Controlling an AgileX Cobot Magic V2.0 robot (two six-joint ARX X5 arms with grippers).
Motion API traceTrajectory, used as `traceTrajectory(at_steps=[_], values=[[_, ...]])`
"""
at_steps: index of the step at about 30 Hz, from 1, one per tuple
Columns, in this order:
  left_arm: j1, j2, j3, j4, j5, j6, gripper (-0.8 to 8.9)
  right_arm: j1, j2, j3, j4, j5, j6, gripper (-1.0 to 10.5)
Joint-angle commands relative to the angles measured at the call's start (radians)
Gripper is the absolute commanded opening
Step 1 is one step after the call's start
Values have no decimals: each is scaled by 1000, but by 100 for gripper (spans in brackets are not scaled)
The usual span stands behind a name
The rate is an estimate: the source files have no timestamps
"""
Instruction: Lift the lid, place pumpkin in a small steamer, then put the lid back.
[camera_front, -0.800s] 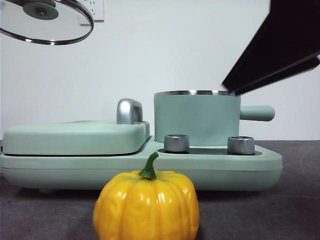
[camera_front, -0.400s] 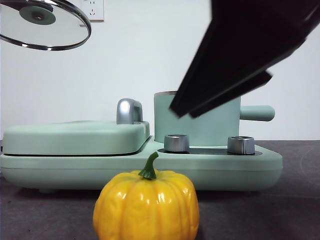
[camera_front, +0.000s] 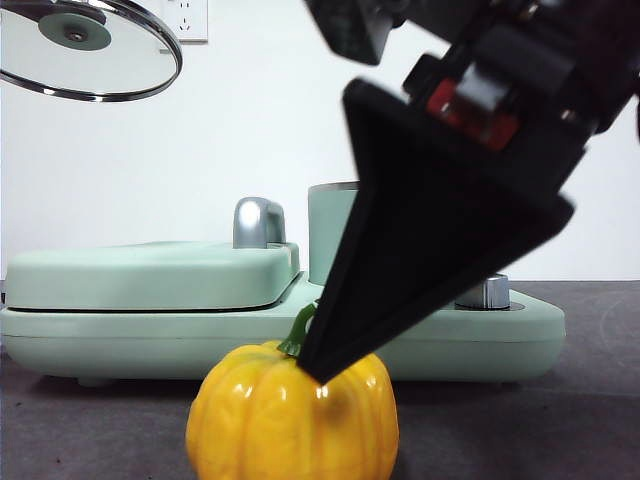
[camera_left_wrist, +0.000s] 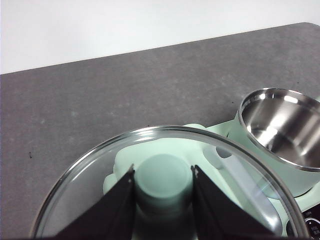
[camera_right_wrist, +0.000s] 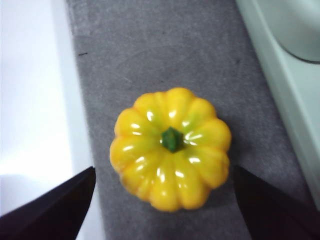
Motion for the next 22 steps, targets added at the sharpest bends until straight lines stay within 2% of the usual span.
traceTrajectory(at_steps=[1,10,15,22], values=[[-2,-1,18,29,-1,0,16,19,36,16,31,3,9,443],[-2,-1,18,29,-2,3,16,21,117,16,67,2,11,441],[-2,-1,18,29,-1,7,16,26,122,21,55,-1,39,329],[-2,-1,18,29,-2,7,16,23,48,147,-179,26,112,329]])
